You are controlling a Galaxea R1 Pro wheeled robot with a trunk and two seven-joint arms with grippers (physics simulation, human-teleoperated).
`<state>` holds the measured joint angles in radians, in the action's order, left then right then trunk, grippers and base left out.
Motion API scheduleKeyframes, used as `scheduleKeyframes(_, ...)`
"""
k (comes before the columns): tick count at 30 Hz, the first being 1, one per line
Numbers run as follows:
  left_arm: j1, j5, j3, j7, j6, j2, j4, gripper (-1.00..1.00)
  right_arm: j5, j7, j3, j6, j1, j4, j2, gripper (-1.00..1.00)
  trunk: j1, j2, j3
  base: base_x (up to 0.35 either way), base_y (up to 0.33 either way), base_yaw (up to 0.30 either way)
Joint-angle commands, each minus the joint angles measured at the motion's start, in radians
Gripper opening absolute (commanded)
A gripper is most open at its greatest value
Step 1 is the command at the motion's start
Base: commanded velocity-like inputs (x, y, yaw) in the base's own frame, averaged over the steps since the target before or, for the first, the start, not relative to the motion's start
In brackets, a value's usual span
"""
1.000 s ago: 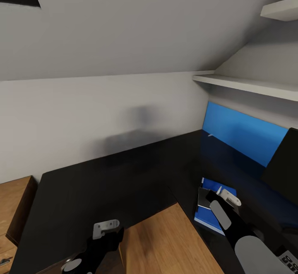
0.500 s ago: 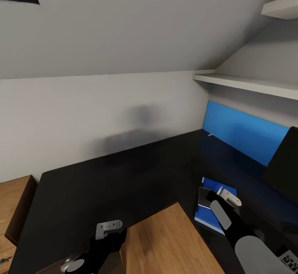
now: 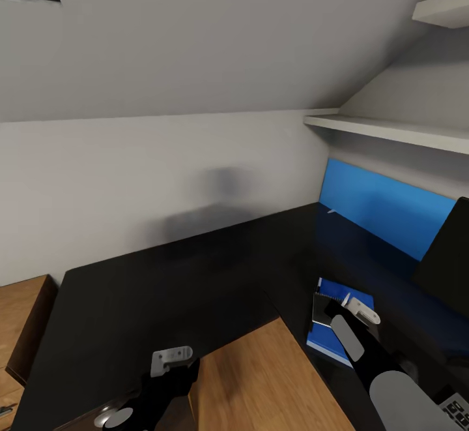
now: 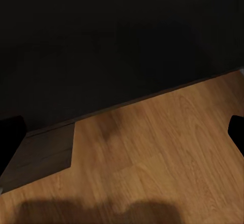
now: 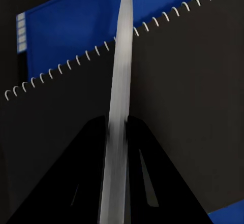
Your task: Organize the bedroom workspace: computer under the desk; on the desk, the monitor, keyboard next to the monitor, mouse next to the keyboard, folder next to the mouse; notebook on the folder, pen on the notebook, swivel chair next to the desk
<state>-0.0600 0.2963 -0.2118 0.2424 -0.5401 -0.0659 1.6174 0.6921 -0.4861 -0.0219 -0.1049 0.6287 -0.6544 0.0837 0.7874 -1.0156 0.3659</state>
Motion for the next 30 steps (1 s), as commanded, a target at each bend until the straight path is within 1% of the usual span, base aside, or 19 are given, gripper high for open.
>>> scheduleKeyframes(1,0.0,0.011,-0.001,0.009,-0.003,0.0,0.002,1.0,0.003,-0.004,-0.002,-0.006,0.0,-0.002,0.001,-1.0,0.0,-0.001,0.001,0.0,0.0,0.0)
scheduleKeyframes(16,0.0,0.011,-0.001,0.009,-0.006,0.0,0.002,1.0,0.004,-0.006,-0.001,-0.006,0.0,-0.003,0.0,-1.0,0.0,-0.001,0.001,0.0,0.0,0.0)
scheduleKeyframes(17,0.0,0.011,-0.001,0.009,-0.006,0.001,0.001,1.0,0.004,-0.006,-0.001,-0.006,0.0,-0.003,0.0,1.0,0.0,-0.001,0.001,0.0,0.0,0.0)
scheduleKeyframes(20,0.0,0.011,0.0,0.009,-0.006,0.001,0.001,1.0,0.004,-0.006,-0.002,-0.006,0.0,-0.003,-0.001,1.0,0.0,-0.001,0.001,0.0,0.0,0.0)
scheduleKeyframes(30,0.0,0.01,0.0,0.009,-0.006,0.001,0.001,1.0,0.004,-0.005,-0.004,-0.006,0.0,-0.006,-0.001,1.0,-0.038,0.069,-0.03,0.0,0.0,0.0)
